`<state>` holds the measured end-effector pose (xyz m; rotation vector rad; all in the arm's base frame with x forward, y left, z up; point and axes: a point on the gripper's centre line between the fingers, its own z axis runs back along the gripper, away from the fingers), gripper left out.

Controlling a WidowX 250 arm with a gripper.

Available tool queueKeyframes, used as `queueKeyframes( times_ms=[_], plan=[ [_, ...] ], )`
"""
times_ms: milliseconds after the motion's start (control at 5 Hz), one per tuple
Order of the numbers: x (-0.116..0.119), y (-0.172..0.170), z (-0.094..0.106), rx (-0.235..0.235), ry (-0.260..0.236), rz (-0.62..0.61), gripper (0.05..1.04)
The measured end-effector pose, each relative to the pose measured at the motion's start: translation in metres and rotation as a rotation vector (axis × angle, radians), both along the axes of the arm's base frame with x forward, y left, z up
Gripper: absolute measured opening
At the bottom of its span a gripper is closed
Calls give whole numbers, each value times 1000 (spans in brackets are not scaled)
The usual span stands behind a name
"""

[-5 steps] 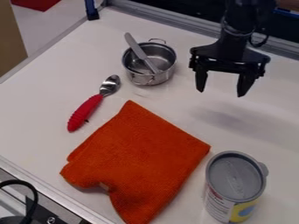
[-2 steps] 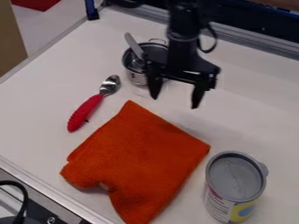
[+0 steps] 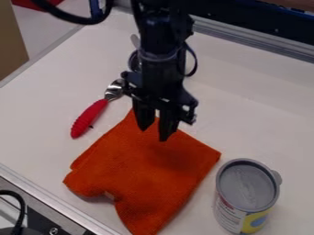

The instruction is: Put the orange cloth on the top o table

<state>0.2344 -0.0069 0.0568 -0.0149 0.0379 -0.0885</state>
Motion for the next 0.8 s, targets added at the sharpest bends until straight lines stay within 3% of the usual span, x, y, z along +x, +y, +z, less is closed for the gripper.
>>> queueKeyframes(
  times_ms=[200,400,600,800],
  plan=[
    [-6,1,-11,8,54,-100,182],
    [-17,2,-24,8,54,-140,59],
    [-14,3,-28,-8,54,-176,52],
    [-6,1,-40,-35,-4,-160,52]
  ],
)
